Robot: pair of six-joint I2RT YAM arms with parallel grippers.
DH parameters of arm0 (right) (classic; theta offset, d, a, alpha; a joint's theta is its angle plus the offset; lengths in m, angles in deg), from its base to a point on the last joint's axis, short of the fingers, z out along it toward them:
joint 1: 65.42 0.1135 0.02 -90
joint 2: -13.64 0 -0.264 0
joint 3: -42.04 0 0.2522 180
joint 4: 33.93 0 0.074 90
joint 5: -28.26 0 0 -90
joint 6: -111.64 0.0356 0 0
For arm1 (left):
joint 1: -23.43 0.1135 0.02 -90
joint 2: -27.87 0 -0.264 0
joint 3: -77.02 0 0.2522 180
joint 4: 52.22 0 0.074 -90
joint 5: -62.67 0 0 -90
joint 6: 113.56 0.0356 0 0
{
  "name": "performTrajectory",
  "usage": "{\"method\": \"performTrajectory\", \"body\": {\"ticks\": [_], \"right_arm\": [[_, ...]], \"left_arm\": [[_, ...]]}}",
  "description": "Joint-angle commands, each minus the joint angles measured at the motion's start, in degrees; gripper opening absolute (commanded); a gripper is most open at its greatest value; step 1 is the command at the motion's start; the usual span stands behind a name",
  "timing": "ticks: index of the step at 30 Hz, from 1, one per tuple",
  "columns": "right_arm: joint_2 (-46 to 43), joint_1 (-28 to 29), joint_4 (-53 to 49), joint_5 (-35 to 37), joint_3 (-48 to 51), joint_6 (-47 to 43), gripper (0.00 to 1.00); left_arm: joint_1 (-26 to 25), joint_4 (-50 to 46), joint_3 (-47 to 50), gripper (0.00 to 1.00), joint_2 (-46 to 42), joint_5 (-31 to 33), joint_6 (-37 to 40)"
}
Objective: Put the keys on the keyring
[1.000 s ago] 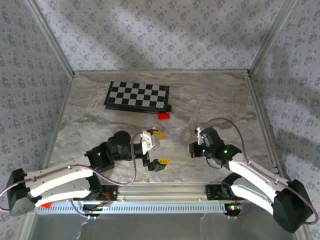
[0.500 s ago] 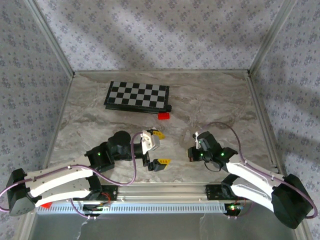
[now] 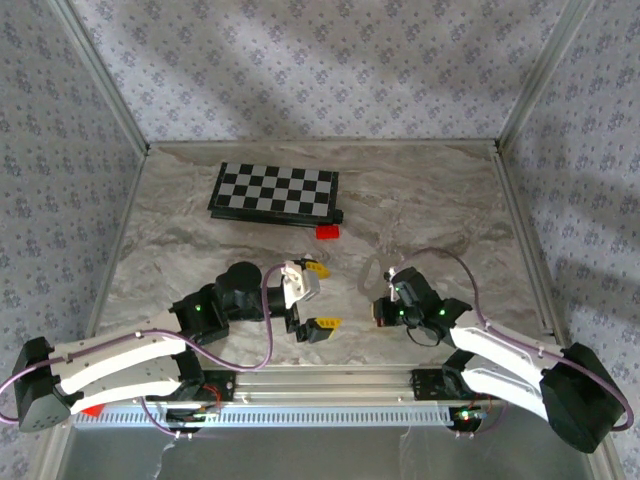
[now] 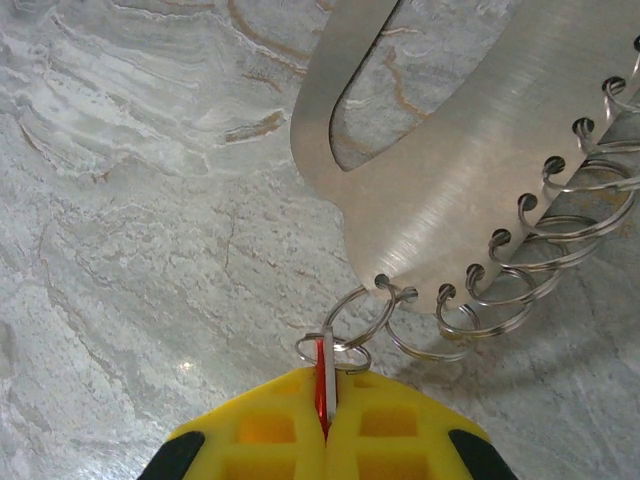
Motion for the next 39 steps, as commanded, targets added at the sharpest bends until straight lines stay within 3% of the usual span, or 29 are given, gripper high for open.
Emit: {"method": "performTrajectory", "body": {"ticks": [1, 20, 39], "right_arm": [[0.83, 0.59, -0.52, 1.44, 1.46, 0.96, 0.0], [0.29, 0.95, -0.41, 2.4, 3.42, 3.57, 0.06], [-3.63, 1.02, -2.07, 3.07, 3.76, 4.12, 0.31]], "left_arm": [[-0.22, 1.94, -0.78, 1.0, -0.14, -1.3, -0.71], [-0.22, 2.97, -0.11, 1.0, 0.47, -1.21, -1.34], [-0.22, 3.25, -0.07, 0.99, 0.66, -1.22, -1.84]]}}
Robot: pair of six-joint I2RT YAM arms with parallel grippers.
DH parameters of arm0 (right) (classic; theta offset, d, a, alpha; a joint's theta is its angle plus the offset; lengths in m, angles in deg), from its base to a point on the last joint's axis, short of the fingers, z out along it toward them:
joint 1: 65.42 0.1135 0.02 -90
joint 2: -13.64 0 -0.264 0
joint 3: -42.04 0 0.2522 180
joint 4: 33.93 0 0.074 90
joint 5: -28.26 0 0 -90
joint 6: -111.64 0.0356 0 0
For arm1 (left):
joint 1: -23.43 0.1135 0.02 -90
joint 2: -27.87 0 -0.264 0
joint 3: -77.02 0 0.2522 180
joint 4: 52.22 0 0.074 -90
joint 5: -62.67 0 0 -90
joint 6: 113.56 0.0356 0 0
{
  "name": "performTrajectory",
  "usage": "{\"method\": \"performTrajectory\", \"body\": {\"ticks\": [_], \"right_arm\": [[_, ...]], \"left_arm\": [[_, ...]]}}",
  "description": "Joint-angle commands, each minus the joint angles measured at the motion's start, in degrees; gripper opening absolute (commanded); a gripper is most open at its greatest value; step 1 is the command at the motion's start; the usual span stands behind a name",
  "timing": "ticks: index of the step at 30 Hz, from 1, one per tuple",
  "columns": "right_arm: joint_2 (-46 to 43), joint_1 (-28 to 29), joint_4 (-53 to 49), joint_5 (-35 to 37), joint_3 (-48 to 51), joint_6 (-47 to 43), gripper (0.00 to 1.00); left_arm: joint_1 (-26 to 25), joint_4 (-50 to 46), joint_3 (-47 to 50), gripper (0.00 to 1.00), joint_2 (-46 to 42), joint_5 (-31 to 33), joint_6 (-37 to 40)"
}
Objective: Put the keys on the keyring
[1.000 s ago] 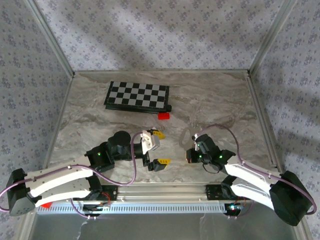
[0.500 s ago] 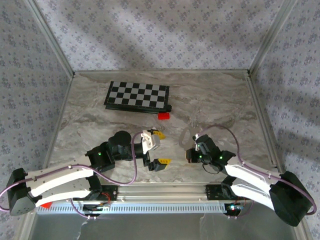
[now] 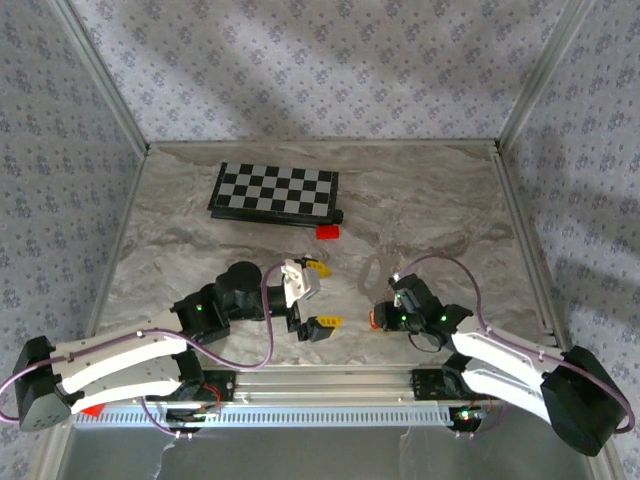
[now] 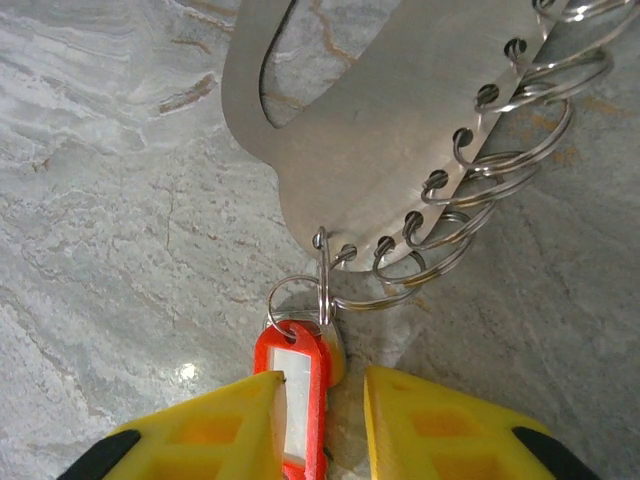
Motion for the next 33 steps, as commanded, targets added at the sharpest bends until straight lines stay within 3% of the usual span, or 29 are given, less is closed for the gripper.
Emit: {"method": "performTrajectory", "body": {"ticks": [1, 17, 25, 33], "right_arm": [[-1.88, 0.46, -2.19, 1.24, 0.43, 0.67, 0.33], [-7.04, 0.47, -6.06, 3.5, -1.31, 0.1, 0.68], [-8.94, 0.1, -10.17, 5.76, -4.97, -1.61, 0.78], [-12.54, -0.56, -14.99, 7.63, -8.16, -6.75, 0.93]], "left_arm": [[-0.22, 1.72, -0.09, 1.0, 0.2, -1.17, -0.76], [-0.22, 1.34, -0.32, 1.0, 0.46, -0.31, -1.24], [-0.2, 0.11, -0.4, 1.0, 0.92, 3.33, -1.8], [-0.06, -2.01, -0.59, 1.0, 0.55, 11.39, -2.46]]}}
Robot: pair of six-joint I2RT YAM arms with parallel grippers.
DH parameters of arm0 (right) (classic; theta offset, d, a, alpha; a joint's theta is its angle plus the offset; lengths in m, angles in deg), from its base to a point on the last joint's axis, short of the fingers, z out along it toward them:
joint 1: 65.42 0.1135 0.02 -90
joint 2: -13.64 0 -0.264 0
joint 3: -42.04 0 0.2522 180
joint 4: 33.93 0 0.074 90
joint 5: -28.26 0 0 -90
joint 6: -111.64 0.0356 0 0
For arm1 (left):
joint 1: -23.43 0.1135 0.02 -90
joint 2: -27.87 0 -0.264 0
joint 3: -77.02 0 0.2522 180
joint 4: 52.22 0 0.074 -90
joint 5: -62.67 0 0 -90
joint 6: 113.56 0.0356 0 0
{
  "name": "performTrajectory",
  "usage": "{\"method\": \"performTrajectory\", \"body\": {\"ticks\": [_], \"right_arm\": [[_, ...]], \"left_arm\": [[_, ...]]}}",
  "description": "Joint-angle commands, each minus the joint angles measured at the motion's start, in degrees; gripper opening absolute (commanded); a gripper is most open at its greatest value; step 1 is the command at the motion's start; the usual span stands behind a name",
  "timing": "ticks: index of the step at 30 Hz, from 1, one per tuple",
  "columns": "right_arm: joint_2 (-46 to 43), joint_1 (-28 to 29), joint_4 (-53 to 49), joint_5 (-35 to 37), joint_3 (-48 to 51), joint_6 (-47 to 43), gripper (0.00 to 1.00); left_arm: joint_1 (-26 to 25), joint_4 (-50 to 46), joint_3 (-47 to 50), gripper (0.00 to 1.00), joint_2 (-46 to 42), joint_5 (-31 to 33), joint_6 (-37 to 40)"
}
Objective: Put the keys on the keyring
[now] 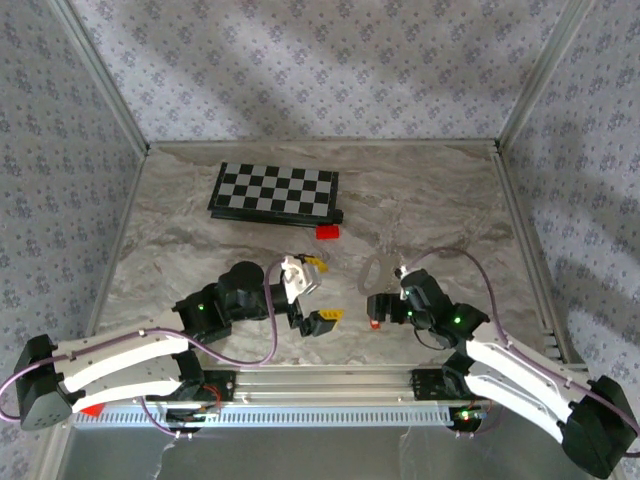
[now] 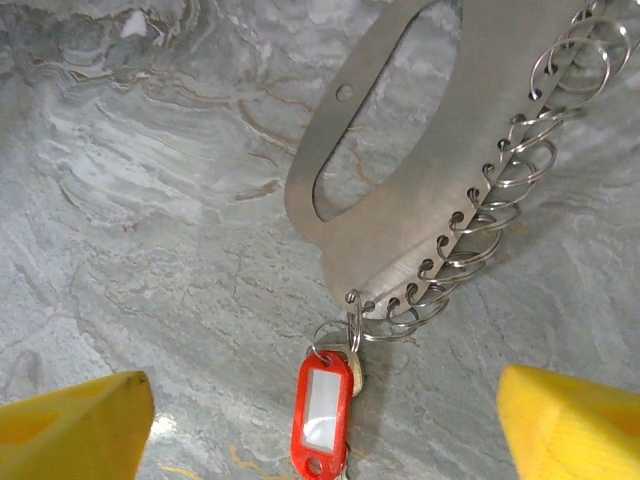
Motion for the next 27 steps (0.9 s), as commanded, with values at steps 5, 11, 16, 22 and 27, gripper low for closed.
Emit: {"method": "performTrajectory", "body": {"ticks": [5, 11, 16, 22, 27], "right_arm": [[-3.14, -2.42, -7.8, 5.16, -5.42, -5.8, 1.0], [-3.5, -5.02, -9.79, 5.81, -8.71, -8.43, 1.0], [-3.77, -6.93, -11.16, 7.59, -10.71, -9.9, 1.0], [-4.52, -8.79, -12.83, 11.34, -13.05, -11.06, 1.0], [-6.55, -9.23, -13.35, 15.8, -13.6, -14.14, 1.0]], "left_arm": [[1.13, -2.73, -0.37, 1.0, -0.69, 8.19, -1.84], [2.29, -1.32, 1.62, 1.0, -3.35, 11.15, -2.67], [3.82, -3.33, 2.83, 1.0, -5.17, 18.22, -5.18], [7.8, -6.28, 5.49, 1.0, -9.34, 28.18, -11.25], [11.13, -8.42, 10.69, 1.0, -16.39, 38.31, -15.96]]}}
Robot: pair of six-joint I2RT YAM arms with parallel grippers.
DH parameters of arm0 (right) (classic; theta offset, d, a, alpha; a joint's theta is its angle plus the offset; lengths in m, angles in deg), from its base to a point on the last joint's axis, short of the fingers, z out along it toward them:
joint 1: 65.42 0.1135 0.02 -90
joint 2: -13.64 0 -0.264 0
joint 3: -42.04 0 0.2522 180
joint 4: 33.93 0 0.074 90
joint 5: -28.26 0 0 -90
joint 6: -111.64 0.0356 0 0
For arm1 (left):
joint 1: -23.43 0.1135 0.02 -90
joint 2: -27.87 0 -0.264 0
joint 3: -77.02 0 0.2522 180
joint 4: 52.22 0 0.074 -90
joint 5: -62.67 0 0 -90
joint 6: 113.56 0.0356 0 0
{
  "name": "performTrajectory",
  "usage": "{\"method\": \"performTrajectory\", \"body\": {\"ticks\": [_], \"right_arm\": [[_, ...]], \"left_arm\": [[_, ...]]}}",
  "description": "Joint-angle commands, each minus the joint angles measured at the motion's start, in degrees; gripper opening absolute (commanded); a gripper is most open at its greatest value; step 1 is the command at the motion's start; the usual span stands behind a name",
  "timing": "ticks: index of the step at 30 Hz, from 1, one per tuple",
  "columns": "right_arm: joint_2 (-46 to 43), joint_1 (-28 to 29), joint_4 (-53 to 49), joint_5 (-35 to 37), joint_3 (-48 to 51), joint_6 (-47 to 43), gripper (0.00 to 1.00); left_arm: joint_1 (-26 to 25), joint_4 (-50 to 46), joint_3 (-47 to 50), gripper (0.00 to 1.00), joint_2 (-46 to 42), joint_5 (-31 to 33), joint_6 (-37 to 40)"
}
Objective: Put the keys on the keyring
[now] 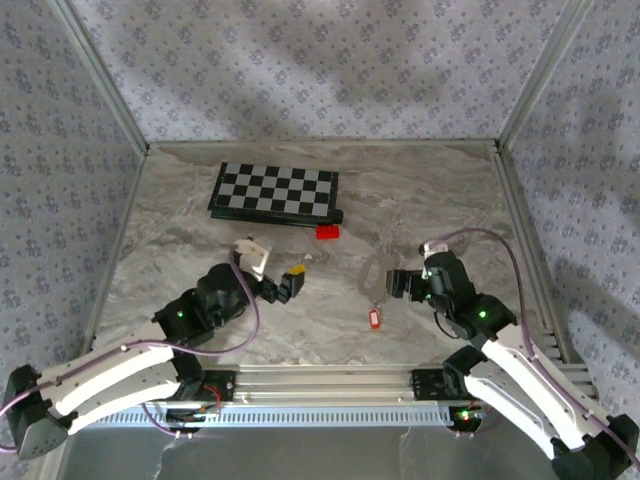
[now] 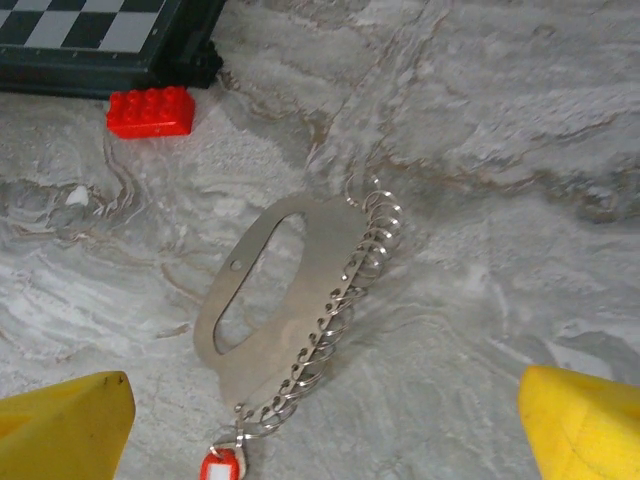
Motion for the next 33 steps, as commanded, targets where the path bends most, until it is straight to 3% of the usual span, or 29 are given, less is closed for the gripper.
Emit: {"method": "performTrajectory", "body": {"ticks": [1, 5, 10, 19, 27, 33], "right_arm": [[-1.33, -0.8, -1.76, 5.0, -1.75, -3.2, 1.0], [-1.29, -1.99, -0.93, 5.84, -1.59, -4.42, 1.0], [-3.11, -2.26, 2.33, 8.53, 0.54, -5.63, 1.0], [-4.5, -3.25, 6.36, 13.39, 2.83, -9.27, 1.0], [-10.36, -5.55, 10.77, 15.49, 7.13, -11.76, 1.0], [-12.88, -7.68, 15.33, 16.44, 11.57, -13.71, 1.0]], "left_arm": [[2.56, -3.26, 2.99, 1.0, -4.57, 10.3, -4.81], [8.53, -10.07, 4.74, 1.0, -6.24, 15.32, -9.66], [13.68, -13.16, 6.06, 1.0, -6.31, 15.3, -11.16], [17.58, -14.41, 7.58, 1.0, -7.95, 20.0, -8.2], [18.96, -8.08, 11.97, 1.0, -14.78, 24.37, -5.52], [19.61, -8.05, 10.16, 1.0, -11.98, 27.49, 0.05]]}}
